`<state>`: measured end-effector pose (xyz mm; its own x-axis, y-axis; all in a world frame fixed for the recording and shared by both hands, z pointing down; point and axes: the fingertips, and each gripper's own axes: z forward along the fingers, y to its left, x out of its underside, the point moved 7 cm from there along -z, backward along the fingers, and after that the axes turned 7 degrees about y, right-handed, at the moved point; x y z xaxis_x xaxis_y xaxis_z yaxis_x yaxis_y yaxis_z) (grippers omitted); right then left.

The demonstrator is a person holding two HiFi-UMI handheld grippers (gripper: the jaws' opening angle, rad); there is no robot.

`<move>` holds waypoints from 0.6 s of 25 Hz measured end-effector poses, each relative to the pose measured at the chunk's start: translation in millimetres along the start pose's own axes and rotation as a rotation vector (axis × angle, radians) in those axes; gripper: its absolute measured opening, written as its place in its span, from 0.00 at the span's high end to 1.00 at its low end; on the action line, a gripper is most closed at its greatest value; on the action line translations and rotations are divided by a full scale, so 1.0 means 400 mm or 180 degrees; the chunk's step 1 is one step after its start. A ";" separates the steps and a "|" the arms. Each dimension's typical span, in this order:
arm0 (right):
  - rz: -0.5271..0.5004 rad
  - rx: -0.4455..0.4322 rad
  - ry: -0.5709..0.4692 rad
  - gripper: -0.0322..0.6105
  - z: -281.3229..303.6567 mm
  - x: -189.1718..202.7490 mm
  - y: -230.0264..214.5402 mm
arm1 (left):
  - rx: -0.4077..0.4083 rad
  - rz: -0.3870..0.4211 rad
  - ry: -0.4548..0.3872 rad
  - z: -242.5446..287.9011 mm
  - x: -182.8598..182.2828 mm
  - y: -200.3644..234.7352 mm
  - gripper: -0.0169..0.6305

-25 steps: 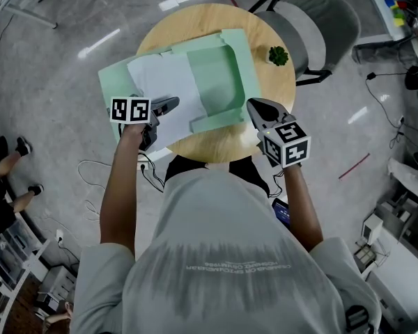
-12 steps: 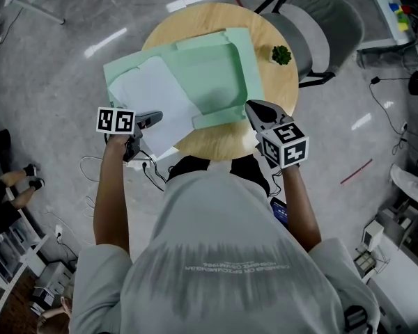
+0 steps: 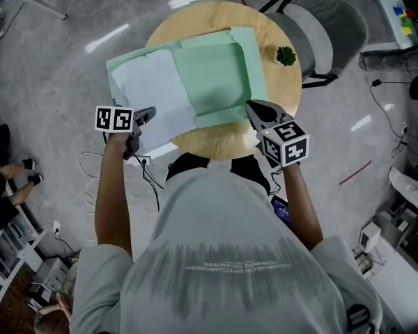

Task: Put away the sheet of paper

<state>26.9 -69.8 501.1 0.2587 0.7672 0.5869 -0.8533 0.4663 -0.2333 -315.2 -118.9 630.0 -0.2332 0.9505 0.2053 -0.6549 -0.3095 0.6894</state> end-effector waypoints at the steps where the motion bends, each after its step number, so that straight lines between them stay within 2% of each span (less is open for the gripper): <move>1: -0.0007 0.0004 -0.0003 0.91 -0.001 -0.004 0.000 | 0.0046 0.0018 0.0005 0.007 -0.008 -0.006 0.94; 3: -0.0009 0.0020 -0.0010 0.91 -0.003 -0.008 -0.003 | 0.0175 -0.0036 -0.0040 0.019 -0.022 -0.012 0.94; 7: 0.0014 0.0061 -0.0012 0.91 -0.009 -0.006 -0.014 | 0.0457 -0.0308 -0.0188 0.043 -0.047 -0.006 0.94; 15: 0.0059 0.0100 -0.0020 0.91 -0.019 -0.002 -0.028 | 0.0713 -0.0539 -0.0265 0.092 -0.090 -0.017 0.94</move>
<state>39.8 -72.5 497.4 0.2400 0.7728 0.5875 -0.8718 0.4378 -0.2198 -276.1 -149.9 643.4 -0.0682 0.9899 0.1242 -0.5023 -0.1417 0.8530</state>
